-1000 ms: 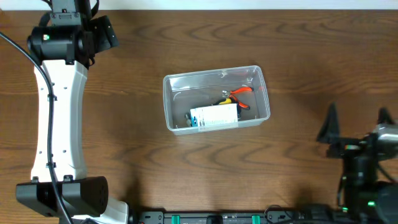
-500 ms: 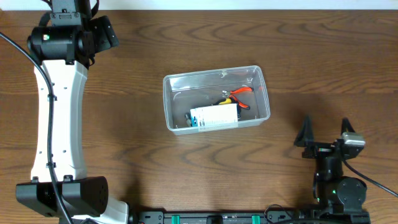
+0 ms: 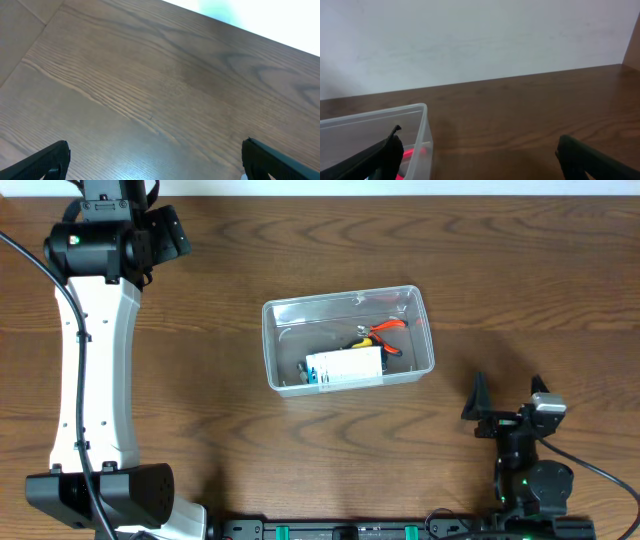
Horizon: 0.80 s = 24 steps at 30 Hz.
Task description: Pack container
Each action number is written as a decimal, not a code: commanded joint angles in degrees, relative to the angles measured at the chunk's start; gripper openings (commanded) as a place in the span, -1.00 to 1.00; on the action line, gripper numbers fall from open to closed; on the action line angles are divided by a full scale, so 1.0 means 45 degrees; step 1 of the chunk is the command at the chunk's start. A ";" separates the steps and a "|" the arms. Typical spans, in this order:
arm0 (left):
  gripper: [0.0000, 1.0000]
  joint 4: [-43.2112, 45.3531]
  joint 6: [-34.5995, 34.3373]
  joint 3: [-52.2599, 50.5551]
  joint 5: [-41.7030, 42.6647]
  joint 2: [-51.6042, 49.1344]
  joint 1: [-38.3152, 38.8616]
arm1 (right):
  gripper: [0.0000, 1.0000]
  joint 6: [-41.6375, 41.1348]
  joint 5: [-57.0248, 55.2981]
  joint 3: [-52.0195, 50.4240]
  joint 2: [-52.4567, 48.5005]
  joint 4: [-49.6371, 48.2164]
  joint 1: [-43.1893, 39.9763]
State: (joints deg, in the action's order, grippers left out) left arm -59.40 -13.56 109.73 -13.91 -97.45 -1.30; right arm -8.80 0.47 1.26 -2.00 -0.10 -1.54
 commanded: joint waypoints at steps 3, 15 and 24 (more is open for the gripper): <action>0.96 -0.0029 -0.0160 0.0000 -0.0107 -0.0015 0.0005 | 0.98 -0.0044 0.0087 -0.0209 0.0384 0.0233 -0.0165; 0.96 -0.0029 -0.0160 0.0000 -0.0107 -0.0015 0.0005 | 0.99 0.2506 0.0665 -0.0214 0.0384 0.0894 -0.0136; 0.96 -0.0029 -0.0160 0.0000 -0.0107 -0.0015 0.0005 | 0.99 0.3021 0.0612 -0.0209 0.0384 0.0894 -0.0141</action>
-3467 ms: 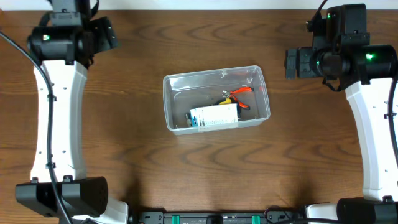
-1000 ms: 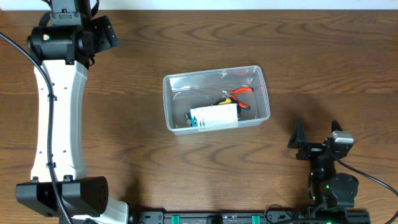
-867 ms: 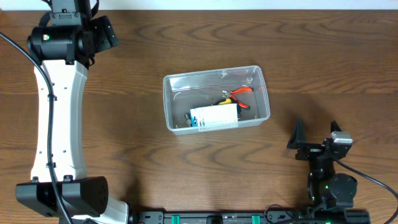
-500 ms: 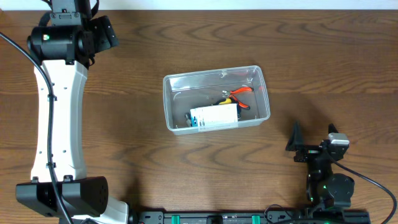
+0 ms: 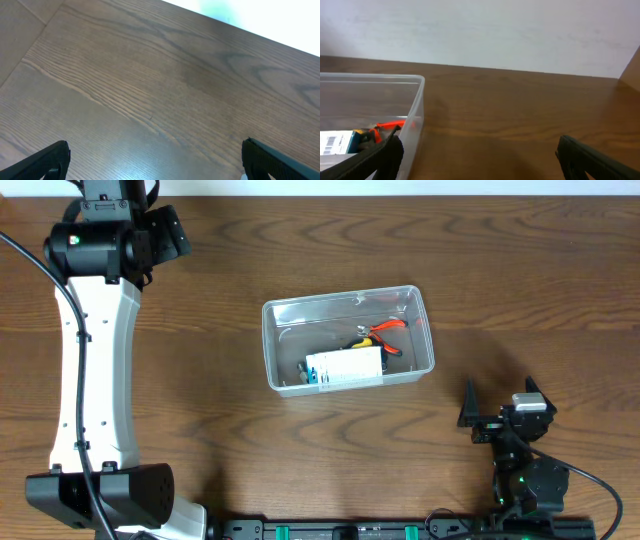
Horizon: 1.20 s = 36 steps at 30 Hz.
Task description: Pack container
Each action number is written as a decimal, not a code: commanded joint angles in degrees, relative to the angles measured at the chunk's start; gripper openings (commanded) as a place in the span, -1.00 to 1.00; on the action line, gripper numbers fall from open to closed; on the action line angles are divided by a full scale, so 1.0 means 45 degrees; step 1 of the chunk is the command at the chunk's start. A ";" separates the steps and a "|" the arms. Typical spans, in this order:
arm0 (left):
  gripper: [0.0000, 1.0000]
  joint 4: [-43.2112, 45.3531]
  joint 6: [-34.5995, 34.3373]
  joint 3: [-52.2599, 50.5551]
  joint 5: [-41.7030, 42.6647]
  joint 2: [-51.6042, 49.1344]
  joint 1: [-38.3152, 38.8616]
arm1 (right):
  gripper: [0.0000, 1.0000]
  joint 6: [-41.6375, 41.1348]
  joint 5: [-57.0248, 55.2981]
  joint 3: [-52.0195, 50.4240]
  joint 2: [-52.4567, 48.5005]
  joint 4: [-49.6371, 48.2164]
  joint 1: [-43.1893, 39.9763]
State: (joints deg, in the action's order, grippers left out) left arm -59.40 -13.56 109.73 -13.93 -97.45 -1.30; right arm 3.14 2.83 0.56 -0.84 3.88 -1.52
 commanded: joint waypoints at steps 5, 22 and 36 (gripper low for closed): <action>0.96 -0.0029 -0.0160 0.0000 -0.0102 -0.0015 0.0005 | 0.98 0.0369 0.0092 -0.0053 0.0121 0.0010 -0.0146; 0.96 -0.0029 -0.0160 0.0000 -0.0102 -0.0015 0.0005 | 0.98 0.0369 0.0087 -0.0053 0.0121 0.0010 -0.0146; 0.96 -0.0029 -0.0146 0.0000 -0.0121 0.0549 0.0005 | 0.98 0.0369 0.0092 -0.0053 0.0121 0.0010 -0.0146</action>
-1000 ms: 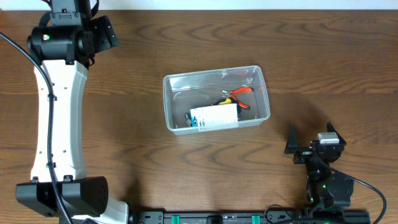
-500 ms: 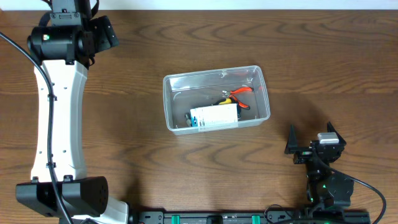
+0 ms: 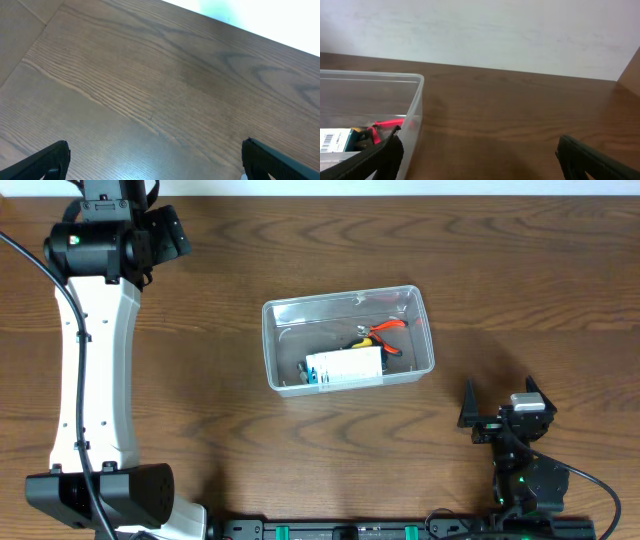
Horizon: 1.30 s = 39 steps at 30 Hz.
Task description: Pack container
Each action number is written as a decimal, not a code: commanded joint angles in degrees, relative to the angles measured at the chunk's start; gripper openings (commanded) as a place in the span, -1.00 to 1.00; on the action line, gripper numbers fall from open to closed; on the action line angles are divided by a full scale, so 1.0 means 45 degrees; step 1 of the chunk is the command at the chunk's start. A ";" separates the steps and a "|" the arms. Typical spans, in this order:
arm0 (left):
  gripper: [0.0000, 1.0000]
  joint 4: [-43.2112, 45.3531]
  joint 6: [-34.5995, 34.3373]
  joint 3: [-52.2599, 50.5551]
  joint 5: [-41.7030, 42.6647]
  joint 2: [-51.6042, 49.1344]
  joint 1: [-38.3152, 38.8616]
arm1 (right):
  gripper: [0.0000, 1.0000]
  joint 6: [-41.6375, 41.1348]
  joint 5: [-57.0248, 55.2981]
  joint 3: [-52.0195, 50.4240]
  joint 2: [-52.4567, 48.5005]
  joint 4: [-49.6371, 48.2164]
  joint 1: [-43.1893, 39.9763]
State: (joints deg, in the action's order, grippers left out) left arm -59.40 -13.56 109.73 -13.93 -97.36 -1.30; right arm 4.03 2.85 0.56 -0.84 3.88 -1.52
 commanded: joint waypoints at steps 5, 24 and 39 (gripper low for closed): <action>0.96 0.0126 0.0078 0.0000 -0.0219 0.2647 -0.0005 | 0.98 0.0170 0.0087 -0.0053 0.0121 0.0010 -0.0146; 0.96 -0.0151 -0.0019 -0.3604 -0.0223 1.3916 -0.0005 | 0.99 0.0170 0.0083 -0.0053 0.0121 0.0010 -0.0146; 0.96 0.5464 -0.0296 -1.4047 -0.0243 1.8224 0.0005 | 0.98 0.0170 0.0087 -0.0053 0.0121 0.0010 -0.0146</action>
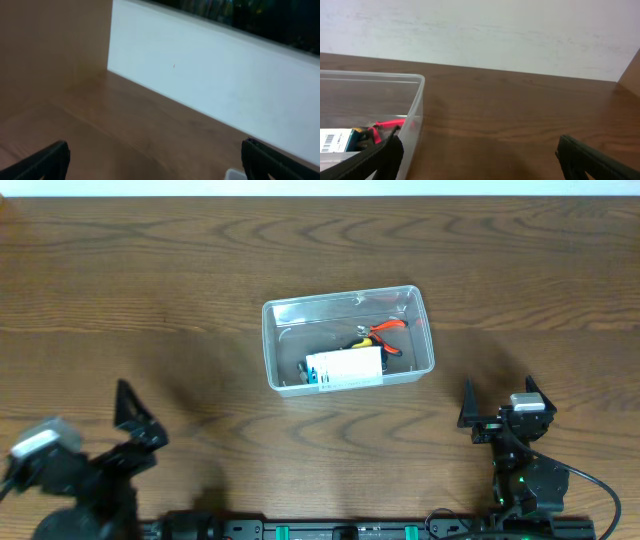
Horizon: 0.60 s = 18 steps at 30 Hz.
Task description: Pack container
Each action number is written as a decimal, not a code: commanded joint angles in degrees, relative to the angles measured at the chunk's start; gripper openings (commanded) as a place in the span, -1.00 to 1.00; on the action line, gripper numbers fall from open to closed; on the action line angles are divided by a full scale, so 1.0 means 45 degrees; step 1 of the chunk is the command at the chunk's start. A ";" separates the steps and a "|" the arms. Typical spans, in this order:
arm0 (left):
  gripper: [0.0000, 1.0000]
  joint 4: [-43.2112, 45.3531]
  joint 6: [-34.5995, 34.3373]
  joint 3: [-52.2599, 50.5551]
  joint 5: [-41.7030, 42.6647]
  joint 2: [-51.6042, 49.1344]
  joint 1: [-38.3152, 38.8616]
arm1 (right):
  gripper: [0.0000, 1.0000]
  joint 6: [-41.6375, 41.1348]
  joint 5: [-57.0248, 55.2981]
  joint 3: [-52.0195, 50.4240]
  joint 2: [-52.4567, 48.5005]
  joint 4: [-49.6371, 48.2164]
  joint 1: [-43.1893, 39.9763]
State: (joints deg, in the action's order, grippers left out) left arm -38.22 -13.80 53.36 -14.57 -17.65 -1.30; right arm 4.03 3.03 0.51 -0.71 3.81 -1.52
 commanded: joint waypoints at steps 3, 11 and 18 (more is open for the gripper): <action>0.96 0.2200 -0.0835 -0.3604 -0.0102 0.1064 0.0010 | 0.99 0.0170 0.0049 -0.0044 0.0092 0.0024 -0.0146; 0.96 0.4716 -0.2317 -0.7140 0.0015 0.2234 0.0010 | 0.99 0.0170 0.0044 -0.0044 0.0092 0.0024 -0.0146; 0.96 0.4721 -0.2341 -0.8165 0.0398 0.2958 0.0049 | 0.99 0.0170 0.0049 -0.0044 0.0092 0.0024 -0.0146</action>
State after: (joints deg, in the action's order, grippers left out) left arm -17.45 -23.38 17.47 -13.61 -5.82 -1.30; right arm 4.03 3.03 0.51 -0.71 3.84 -1.52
